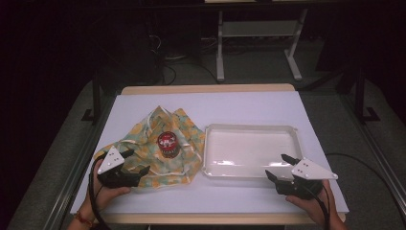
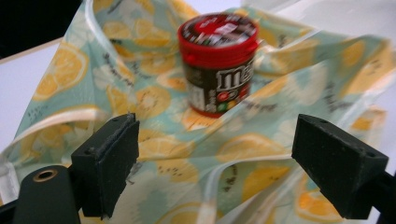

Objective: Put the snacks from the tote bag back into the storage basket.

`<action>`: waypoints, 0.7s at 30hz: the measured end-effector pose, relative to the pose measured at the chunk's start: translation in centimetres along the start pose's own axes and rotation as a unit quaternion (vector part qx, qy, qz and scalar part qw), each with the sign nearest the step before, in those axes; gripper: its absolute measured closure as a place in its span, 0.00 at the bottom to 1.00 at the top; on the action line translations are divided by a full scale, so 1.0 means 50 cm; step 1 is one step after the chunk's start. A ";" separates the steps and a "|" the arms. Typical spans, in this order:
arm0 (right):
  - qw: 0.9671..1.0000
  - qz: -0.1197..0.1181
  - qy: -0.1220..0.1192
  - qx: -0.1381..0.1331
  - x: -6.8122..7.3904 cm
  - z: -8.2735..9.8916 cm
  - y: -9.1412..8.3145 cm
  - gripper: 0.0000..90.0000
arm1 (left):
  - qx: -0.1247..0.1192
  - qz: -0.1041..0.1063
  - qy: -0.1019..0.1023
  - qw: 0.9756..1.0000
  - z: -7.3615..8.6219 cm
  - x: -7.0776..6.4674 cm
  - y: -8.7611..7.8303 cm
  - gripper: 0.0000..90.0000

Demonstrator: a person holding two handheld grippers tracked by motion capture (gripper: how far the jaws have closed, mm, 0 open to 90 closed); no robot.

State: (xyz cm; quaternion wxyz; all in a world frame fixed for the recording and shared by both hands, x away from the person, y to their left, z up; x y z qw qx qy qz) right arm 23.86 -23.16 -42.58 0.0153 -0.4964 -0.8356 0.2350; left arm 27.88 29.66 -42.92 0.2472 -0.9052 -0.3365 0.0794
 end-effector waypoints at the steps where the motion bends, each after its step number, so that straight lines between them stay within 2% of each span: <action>1: 1.000 0.000 0.000 0.000 0.000 0.000 0.000 0.28 | 0.000 0.004 -0.004 1.000 0.002 0.002 0.000 0.16; 6: 1.000 0.002 -0.004 0.001 0.005 -0.006 0.000 0.28 | 0.003 0.003 -0.017 1.000 0.017 0.007 -0.009 0.16; 11: 1.000 0.002 -0.016 0.015 0.016 -0.007 0.010 0.28 | -0.009 0.003 -0.021 1.000 0.017 0.010 -0.019 0.17; 14: 1.000 0.002 -0.013 0.021 0.013 -0.003 0.013 0.28 | -0.012 0.008 -0.028 1.000 0.013 0.012 -0.014 0.17; 21: 0.999 0.005 -0.010 0.032 0.007 0.005 0.011 0.28 | 0.000 0.007 -0.024 1.000 0.009 0.010 -0.005 0.17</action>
Point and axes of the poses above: each handheld gripper's, and its own axes: y roughly forward along the jaws, z roughly out of its underside, x roughly to its left, the point moved 1 cm from there along y, roughly forward along the jaws, and after that the axes turned 8 degrees about z, right-handed, at the moved point
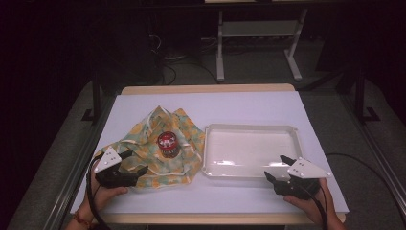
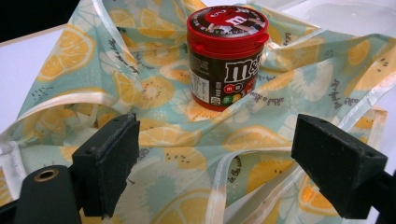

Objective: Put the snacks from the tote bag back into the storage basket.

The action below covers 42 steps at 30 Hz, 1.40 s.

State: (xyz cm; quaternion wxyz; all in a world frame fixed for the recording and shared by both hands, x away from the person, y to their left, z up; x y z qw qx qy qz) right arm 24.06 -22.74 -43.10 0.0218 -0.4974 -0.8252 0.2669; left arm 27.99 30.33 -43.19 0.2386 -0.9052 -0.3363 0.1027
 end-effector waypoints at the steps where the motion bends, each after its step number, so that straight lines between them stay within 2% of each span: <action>1: 1.000 0.001 -0.001 -0.001 0.000 0.000 -0.001 0.28 | 0.000 0.000 -0.001 1.000 0.000 0.000 0.001 0.17; 6: 1.000 0.000 -0.003 0.000 0.001 -0.001 0.000 0.28 | 0.004 0.000 0.005 1.000 -0.001 -0.002 0.001 0.17; 24: 1.000 -0.003 -0.004 0.002 0.004 -0.002 0.004 0.28 | -0.003 -0.004 0.008 1.000 -0.015 -0.007 0.001 0.17; 29: 1.000 -0.004 -0.006 0.003 0.005 -0.002 0.004 0.28 | -0.013 -0.001 0.001 1.000 -0.023 -0.007 -0.004 0.17; 36: 1.000 -0.004 -0.006 0.002 0.004 -0.002 0.004 0.28 | -0.005 -0.005 0.001 1.000 -0.034 -0.012 -0.001 0.17; 38: 1.000 -0.004 -0.007 0.003 0.005 -0.002 0.003 0.28 | -0.008 0.000 -0.002 1.000 -0.040 -0.013 -0.001 0.17; 42: 1.000 -0.004 -0.006 0.003 0.004 -0.002 0.004 0.28 | -0.006 -0.008 -0.002 1.000 -0.054 -0.015 0.001 0.17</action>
Point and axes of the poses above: each handheld gripper's, and its own axes: y roughly forward along the jaws, z roughly out of its underside, x roughly to its left, the point moved 1 cm from there along y, roughly forward along the jaws, and after that the axes turned 8 degrees about z, right-handed, at the moved point
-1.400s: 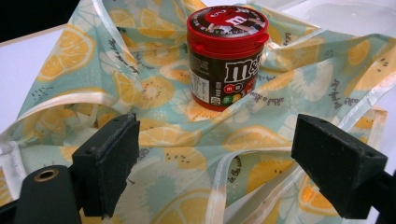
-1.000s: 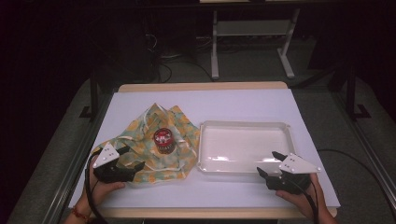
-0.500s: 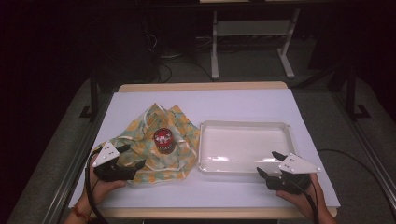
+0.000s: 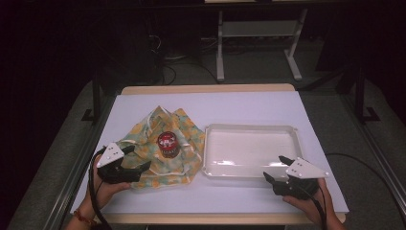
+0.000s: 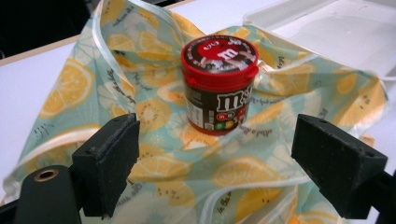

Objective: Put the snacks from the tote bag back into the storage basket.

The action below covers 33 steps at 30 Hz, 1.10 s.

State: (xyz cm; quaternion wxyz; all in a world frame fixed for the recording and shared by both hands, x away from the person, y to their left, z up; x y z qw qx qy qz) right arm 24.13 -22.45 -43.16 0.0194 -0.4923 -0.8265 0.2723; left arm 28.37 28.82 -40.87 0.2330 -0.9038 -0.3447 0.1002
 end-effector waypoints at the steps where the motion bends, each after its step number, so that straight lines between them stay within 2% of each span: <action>1: 1.000 0.001 0.000 -0.001 0.000 0.000 0.000 0.28 | 0.000 -0.001 -0.001 1.000 -0.003 0.000 0.001 0.17; 12: 1.000 0.000 0.000 0.000 0.001 0.000 0.000 0.28 | 0.010 -0.002 -0.001 1.000 -0.014 -0.002 0.009 0.17; 18: 1.000 0.004 0.003 -0.003 -0.001 -0.001 -0.001 0.28 | 0.012 0.008 0.003 1.000 -0.025 -0.004 0.013 0.17; 24: 1.000 0.001 0.000 0.001 0.001 0.000 0.000 0.28 | 0.016 0.009 0.004 1.000 -0.035 -0.005 0.018 0.17; 31: 1.000 0.001 0.000 0.001 0.001 0.001 0.001 0.28 | 0.033 0.002 0.001 0.999 -0.041 -0.007 0.030 0.17; 33: 1.000 0.000 -0.001 0.001 0.002 0.001 0.001 0.28 | 0.029 0.004 0.001 1.000 -0.049 -0.010 0.033 0.17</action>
Point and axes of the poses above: each handheld gripper's, and its own axes: y roughly forward along the jaws, z roughly out of its underside, x roughly to its left, the point moved 1 cm from there along y, roughly forward along the jaws, and after that the axes turned 8 degrees about z, right-handed, at the moved point
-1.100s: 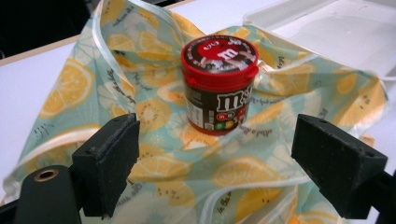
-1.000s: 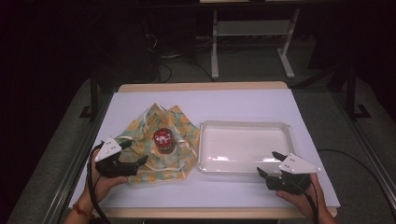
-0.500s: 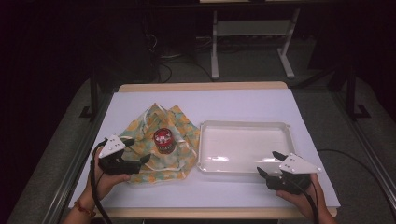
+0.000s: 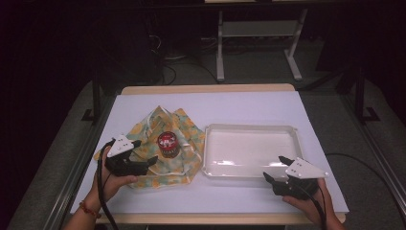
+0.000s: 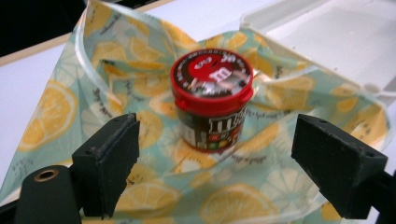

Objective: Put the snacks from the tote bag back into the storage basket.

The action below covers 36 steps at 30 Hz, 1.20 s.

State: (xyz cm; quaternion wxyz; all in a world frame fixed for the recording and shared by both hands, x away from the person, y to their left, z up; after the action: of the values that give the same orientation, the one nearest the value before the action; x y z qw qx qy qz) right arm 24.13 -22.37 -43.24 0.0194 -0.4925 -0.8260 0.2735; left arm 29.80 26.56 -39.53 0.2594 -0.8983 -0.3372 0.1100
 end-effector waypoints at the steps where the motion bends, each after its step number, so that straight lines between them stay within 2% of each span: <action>1: 1.000 0.000 -0.001 0.000 0.000 0.000 0.000 0.28 | 0.000 0.000 0.000 1.000 0.000 0.000 0.000 0.17; 5: 1.000 0.000 0.000 0.000 0.000 0.000 0.000 0.28 | 0.005 0.002 0.005 1.000 -0.003 -0.002 0.007 0.17; 14: 1.000 0.000 0.000 0.000 0.000 0.000 0.000 0.28 | 0.009 0.000 0.000 1.000 -0.007 0.006 0.010 0.17; 22: 1.000 0.000 0.001 0.000 0.000 0.000 0.000 0.28 | 0.019 0.000 0.002 1.000 -0.013 0.007 0.024 0.17; 36: 1.000 -0.001 0.000 0.000 -0.001 0.001 -0.001 0.28 | 0.019 0.004 0.006 1.000 -0.042 0.005 0.057 0.17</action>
State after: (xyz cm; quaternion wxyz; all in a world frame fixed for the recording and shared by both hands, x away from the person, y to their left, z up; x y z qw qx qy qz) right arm 24.11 -22.42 -43.25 0.0196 -0.4920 -0.8263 0.2734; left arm 32.33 24.09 -39.33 0.2778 -0.8953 -0.3296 0.1125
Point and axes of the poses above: each handheld gripper's, and its own axes: y roughly forward along the jaws, z roughly out of its underside, x roughly to its left, the point moved 1 cm from there along y, roughly forward along the jaws, and after that the axes turned 8 degrees about z, right-handed, at the moved point
